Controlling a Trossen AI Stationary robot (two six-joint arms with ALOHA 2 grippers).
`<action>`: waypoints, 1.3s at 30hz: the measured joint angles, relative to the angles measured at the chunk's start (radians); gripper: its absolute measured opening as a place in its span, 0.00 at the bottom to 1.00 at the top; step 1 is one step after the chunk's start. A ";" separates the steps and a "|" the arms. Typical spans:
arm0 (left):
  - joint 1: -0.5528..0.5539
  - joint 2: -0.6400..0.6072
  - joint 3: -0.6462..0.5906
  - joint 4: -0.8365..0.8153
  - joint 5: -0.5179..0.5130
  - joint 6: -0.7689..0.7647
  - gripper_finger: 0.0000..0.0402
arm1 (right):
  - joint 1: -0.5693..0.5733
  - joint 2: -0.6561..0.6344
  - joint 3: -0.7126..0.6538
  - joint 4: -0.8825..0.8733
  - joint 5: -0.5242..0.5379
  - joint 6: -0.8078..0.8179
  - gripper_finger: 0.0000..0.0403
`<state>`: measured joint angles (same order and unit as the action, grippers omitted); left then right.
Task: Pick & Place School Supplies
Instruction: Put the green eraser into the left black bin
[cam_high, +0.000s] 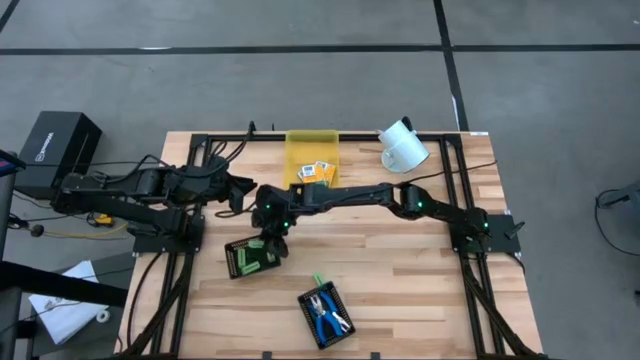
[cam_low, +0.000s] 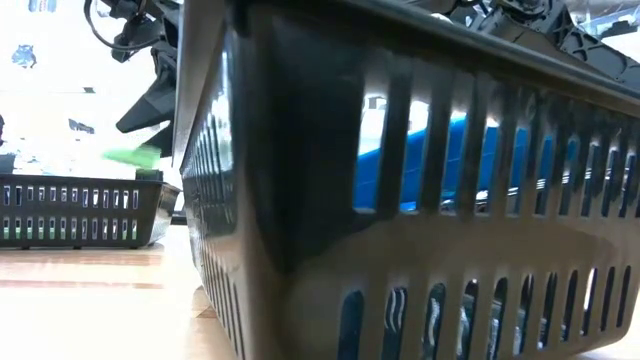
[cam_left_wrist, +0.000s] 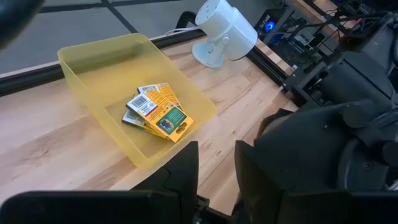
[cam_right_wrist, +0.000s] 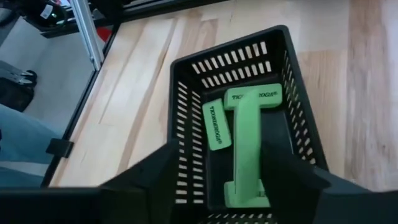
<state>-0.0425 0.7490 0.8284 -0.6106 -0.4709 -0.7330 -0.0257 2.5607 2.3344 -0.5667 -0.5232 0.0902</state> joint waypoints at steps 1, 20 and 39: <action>0.000 0.000 0.000 0.000 0.000 0.000 0.25 | 0.002 0.000 0.000 0.000 0.000 0.000 0.52; 0.000 0.000 0.000 -0.002 0.000 0.048 0.25 | -0.051 -0.058 0.019 -0.229 -0.305 0.092 0.46; -0.001 0.015 0.000 -0.001 0.145 0.049 0.25 | 0.055 -0.082 -0.085 -0.738 -0.280 -0.018 0.31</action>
<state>-0.0437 0.7641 0.8288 -0.6111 -0.3261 -0.6838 0.0291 2.4783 2.2489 -1.3051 -0.8029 0.0717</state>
